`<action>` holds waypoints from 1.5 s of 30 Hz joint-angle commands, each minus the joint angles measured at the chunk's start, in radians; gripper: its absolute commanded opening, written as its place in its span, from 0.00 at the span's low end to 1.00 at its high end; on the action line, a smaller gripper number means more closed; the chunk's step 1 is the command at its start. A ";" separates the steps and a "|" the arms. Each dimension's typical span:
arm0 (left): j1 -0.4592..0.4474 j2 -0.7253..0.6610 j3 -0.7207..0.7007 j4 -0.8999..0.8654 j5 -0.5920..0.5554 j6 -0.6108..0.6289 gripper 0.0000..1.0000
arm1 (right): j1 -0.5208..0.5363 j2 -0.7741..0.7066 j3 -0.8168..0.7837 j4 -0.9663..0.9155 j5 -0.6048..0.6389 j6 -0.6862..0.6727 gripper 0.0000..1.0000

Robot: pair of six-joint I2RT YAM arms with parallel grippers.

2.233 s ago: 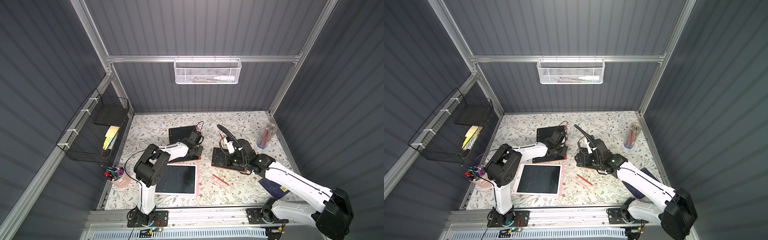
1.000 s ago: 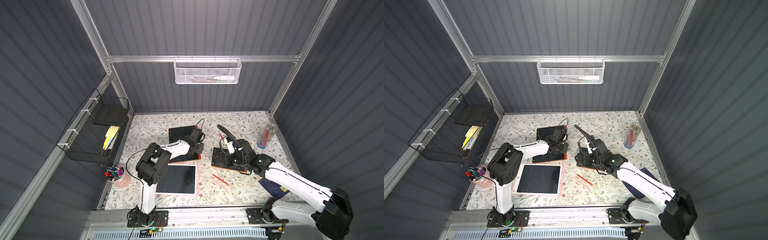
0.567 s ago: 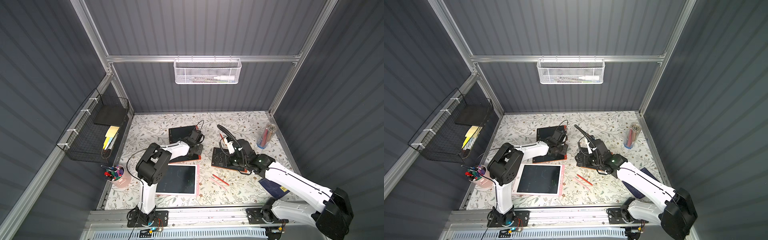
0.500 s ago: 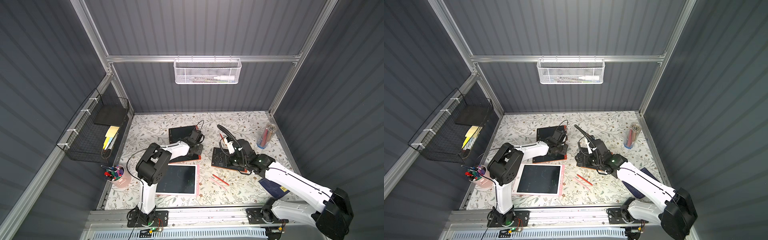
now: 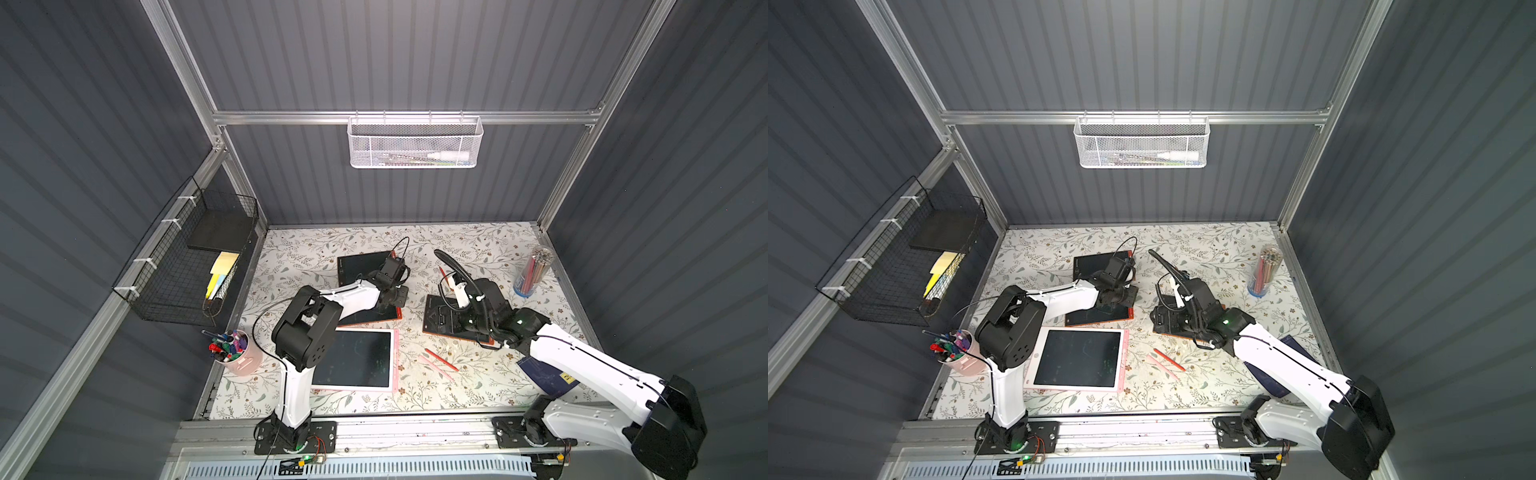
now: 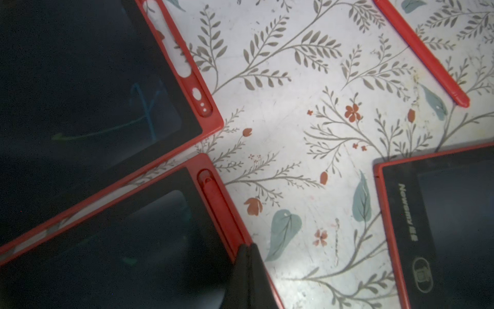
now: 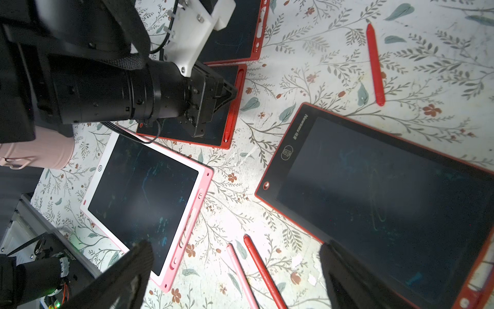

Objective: Place the stylus back onto the writing tablet
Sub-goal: Adjust the stylus on the writing tablet.

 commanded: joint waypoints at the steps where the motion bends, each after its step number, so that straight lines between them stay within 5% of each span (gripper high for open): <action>1: 0.001 -0.001 -0.002 -0.019 0.015 0.011 0.00 | 0.002 0.011 -0.004 0.007 0.006 0.001 0.99; 45: 0.000 0.051 -0.109 -0.026 -0.080 0.014 0.00 | 0.002 0.015 -0.013 0.006 0.010 0.005 0.99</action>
